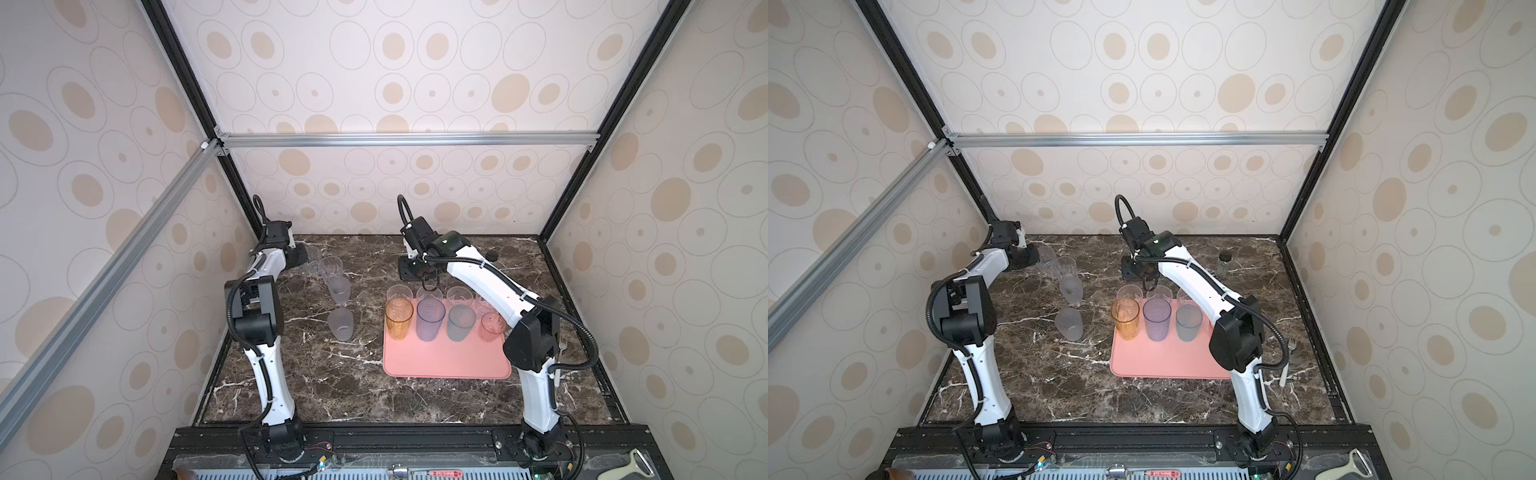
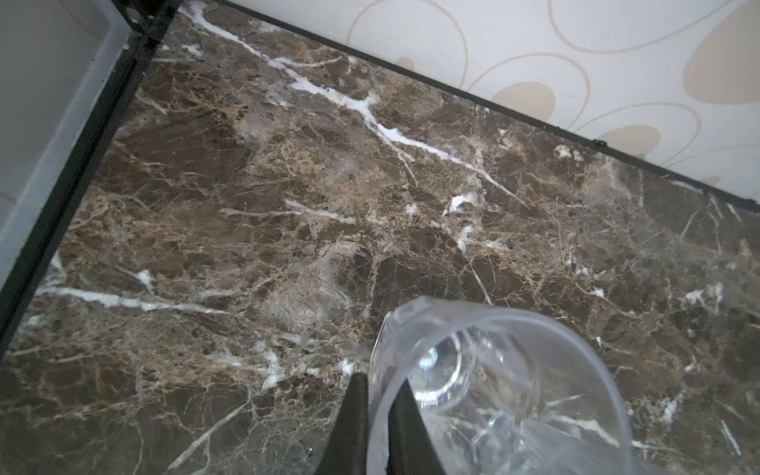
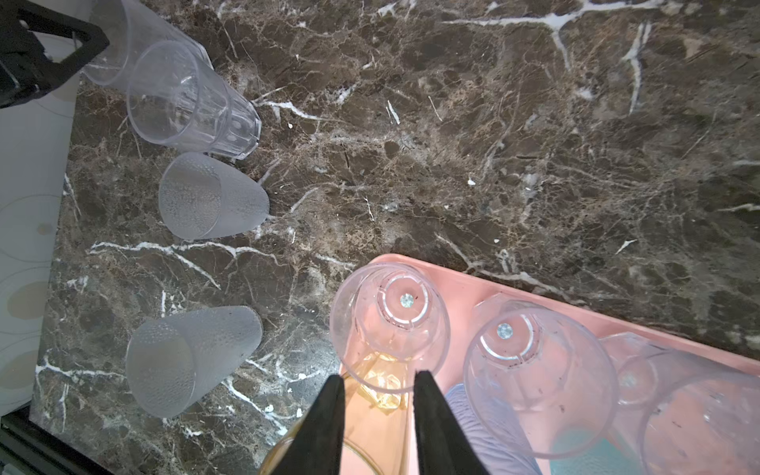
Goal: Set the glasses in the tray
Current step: 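Lift the clear glass with the left gripper while the right moves toward it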
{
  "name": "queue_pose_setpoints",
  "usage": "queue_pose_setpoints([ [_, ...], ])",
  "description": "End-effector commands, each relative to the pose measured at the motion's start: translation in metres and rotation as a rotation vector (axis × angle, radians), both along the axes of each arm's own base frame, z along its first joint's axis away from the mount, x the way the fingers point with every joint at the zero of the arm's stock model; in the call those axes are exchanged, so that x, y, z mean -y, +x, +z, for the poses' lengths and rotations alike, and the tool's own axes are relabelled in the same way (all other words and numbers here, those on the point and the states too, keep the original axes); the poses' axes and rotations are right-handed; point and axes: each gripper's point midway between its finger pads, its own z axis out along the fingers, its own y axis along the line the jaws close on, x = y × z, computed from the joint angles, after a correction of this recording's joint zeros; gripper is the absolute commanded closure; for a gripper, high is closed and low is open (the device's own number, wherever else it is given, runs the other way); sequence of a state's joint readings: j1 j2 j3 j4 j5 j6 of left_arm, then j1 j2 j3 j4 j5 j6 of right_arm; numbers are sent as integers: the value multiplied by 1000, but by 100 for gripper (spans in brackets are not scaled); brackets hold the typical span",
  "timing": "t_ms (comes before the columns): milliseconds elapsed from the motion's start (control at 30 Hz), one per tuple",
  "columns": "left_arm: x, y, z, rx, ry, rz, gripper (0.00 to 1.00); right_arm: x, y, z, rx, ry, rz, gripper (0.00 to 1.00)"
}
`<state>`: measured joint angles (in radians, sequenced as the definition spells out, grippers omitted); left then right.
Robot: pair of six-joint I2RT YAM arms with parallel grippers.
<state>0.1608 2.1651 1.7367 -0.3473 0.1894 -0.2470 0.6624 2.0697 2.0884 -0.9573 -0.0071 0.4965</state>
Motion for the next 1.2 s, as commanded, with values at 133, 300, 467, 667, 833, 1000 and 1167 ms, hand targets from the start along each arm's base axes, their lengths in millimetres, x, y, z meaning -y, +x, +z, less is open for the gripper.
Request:
queue_pose_setpoints([
  [133, -1, -8, 62, 117, 28, 22, 99, 0, -9, 18, 38, -19, 17, 69],
  [300, 1, -25, 105, 232, 26, 56, 100, -1, -10, 33, 112, -61, 22, 69],
  [467, 18, -47, 144, 319, 33, 53, 100, -2, -11, 49, 190, -91, 6, 69],
  [667, 61, -77, 191, 434, 21, 16, 100, -12, -21, 83, 348, -134, -1, 69],
  [833, 100, -102, 217, 492, -2, -28, 100, -15, -30, 108, 491, -196, -15, 69],
  [1000, 145, -123, 231, 530, -49, -100, 100, -12, -40, 125, 575, -197, -39, 68],
  [1167, 183, -138, 241, 558, -80, -156, 100, -1, -47, 132, 582, -199, -58, 68],
])
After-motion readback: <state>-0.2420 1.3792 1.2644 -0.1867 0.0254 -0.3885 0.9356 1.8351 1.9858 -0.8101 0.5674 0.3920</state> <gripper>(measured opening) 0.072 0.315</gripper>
